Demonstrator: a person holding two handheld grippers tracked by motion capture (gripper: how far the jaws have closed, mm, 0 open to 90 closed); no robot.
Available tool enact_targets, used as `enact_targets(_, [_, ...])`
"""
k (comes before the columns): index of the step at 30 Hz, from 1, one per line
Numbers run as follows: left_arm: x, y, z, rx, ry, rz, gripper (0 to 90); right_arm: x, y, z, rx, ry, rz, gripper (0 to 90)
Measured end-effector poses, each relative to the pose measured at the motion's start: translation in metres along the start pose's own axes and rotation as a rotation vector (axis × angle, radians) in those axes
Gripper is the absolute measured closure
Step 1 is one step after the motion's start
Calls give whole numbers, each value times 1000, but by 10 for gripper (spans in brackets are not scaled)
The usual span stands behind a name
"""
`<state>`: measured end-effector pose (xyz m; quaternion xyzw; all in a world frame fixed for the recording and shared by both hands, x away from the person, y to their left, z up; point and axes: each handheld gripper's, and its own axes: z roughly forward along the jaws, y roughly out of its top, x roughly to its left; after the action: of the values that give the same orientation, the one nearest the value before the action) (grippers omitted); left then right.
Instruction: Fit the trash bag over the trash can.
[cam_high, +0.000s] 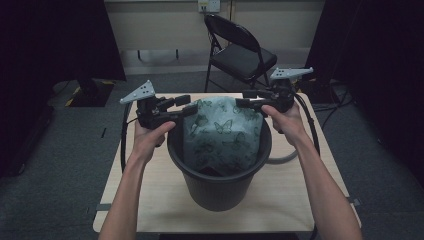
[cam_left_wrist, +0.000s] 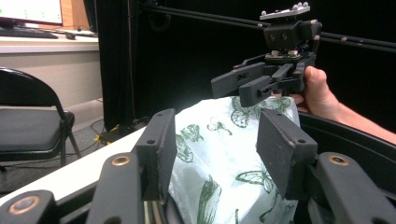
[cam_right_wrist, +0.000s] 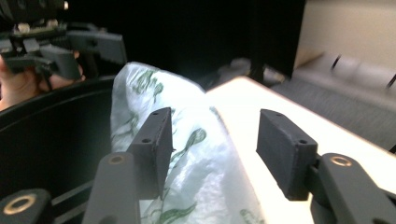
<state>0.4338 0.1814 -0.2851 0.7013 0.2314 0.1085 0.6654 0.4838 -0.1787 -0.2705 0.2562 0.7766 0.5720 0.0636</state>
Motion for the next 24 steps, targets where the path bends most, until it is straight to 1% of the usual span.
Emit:
enact_targets(1, [0, 0, 0, 0, 3, 3, 466, 0, 1, 1, 21, 5, 3, 489])
enact_targets(3, [-1, 2, -1, -2, 11, 8, 454, 5, 4, 1, 46, 7, -22, 575])
enact_targets(4, [-2, 3, -1, -2, 12, 11, 453, 6, 4, 2, 63, 7, -29, 577])
enact_targets(5, [-3, 4, -1, -7, 16, 14, 449, 10, 6, 3, 82, -16, -44, 619])
enact_targets(6, [-4, 5, -1, -9, 16, 18, 449, 13, 6, 3, 87, -43, -58, 644])
enact_targets(7, [-5, 5, -1, -14, 11, 15, 449, 15, 7, 4, 91, -71, -71, 704])
enact_targets(8, [-5, 6, -1, -12, 12, 21, 449, 18, 8, 4, 86, -109, -83, 784])
enact_targets(9, [-6, 7, 0, -11, 13, 21, 447, 20, 9, 3, 82, -145, -100, 824])
enact_targets(10, [-7, 8, 1, -9, 11, 26, 441, 22, 10, 3, 66, -154, -107, 900])
enact_targets(11, [-7, 9, 1, -1, 10, 32, 437, 23, 10, 1, 49, -136, -108, 900])
enact_targets(12, [-8, 10, 2, -5, 11, 33, 430, 26, 10, 0, 35, -128, -116, 900])
enact_targets(14, [-7, 12, 3, -1, 19, 42, 407, 35, 12, -2, 17, -111, -141, 900])
enact_targets(16, [-7, 14, 3, -8, 30, 48, 377, 45, 15, -6, -13, -86, -160, 900])
enact_targets(17, [-7, 15, 3, -10, 29, 47, 352, 52, 18, -9, -39, -67, -171, 900])
enact_targets(18, [-8, 16, 4, -20, 27, 51, 328, 57, 20, -11, -55, -58, -179, 900])
enact_targets(19, [-9, 17, 4, -23, 31, 59, 304, 65, 25, -15, -76, -46, -191, 900])
enact_targets(20, [-10, 17, 4, -26, 24, 64, 288, 71, 28, -17, -88, -38, -204, 900])
enact_targets(22, [-11, 18, 4, -13, 42, 68, 286, 82, 34, -21, -112, -14, -220, 900])
enact_targets(23, [-11, 19, 3, -6, 31, 63, 373, 87, 35, -23, -119, -8, -232, 900])
enact_targets(24, [-12, 18, 0, -14, -11, 92, 568, 91, 35, -25, -120, -9, -243, 900])
